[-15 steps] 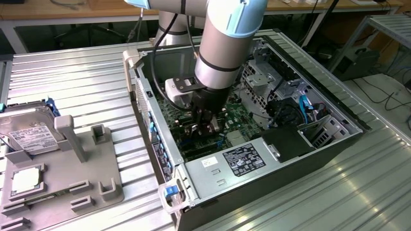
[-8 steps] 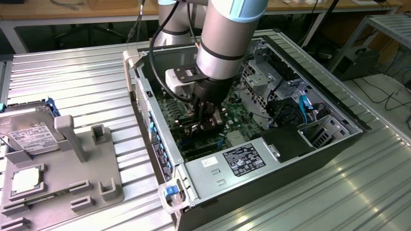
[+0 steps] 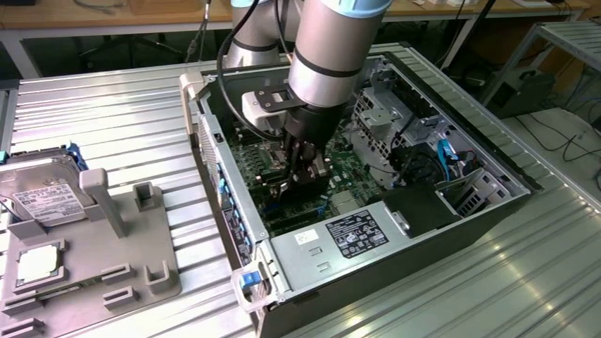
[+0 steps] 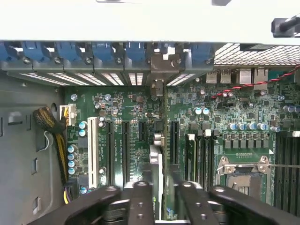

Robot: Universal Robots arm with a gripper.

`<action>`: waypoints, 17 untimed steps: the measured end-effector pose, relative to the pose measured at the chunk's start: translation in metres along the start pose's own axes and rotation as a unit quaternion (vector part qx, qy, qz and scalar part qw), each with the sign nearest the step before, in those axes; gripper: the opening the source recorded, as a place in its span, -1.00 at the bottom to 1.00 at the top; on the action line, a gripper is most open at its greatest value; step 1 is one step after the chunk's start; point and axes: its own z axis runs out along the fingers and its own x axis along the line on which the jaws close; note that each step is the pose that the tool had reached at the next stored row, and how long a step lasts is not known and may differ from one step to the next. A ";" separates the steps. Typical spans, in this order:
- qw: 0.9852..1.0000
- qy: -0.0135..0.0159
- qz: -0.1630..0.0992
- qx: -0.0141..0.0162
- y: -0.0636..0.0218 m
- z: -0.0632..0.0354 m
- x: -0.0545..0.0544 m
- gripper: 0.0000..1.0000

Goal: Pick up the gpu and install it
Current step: 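Insert the gpu into the slot, then press down on the gpu until it lock into place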

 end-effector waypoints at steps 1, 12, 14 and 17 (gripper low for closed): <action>1.000 0.000 0.000 0.000 0.0000 0.0000 0.000 -0.46; 1.000 0.000 0.000 0.000 0.0000 -0.0001 0.000 -0.79; 1.000 0.000 0.000 0.000 0.0000 -0.0001 0.000 -0.79; 1.000 0.000 0.000 0.000 0.0000 -0.0001 0.000 -0.79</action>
